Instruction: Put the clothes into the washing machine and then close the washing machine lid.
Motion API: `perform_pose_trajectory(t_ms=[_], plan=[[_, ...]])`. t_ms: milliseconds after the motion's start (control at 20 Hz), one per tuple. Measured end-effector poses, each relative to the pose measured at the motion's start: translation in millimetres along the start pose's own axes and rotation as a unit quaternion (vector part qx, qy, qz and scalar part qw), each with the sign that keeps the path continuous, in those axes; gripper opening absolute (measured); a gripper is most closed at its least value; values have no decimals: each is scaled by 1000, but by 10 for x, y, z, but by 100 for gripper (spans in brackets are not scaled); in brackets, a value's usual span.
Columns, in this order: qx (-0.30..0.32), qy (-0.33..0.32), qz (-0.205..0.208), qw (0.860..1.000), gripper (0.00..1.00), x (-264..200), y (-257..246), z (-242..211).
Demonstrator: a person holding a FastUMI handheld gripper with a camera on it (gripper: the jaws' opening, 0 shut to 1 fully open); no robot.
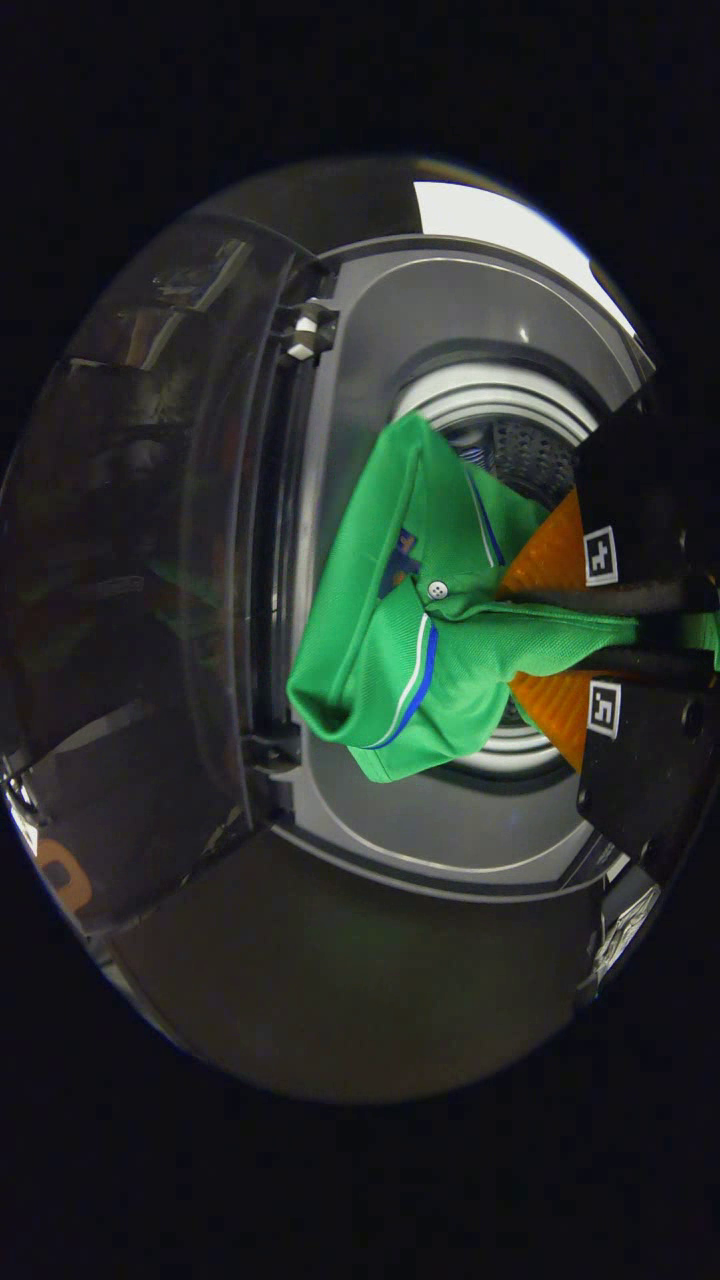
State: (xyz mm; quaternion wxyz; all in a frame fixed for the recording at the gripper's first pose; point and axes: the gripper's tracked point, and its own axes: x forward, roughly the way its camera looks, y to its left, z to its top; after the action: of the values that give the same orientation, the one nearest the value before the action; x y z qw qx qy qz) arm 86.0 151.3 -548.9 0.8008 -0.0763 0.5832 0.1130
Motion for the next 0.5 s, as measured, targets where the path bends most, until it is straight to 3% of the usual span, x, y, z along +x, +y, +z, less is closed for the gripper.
perform_pose_trajectory(t_ms=[500], plan=[[46,63,-30,997,22,314,-177,-81]])
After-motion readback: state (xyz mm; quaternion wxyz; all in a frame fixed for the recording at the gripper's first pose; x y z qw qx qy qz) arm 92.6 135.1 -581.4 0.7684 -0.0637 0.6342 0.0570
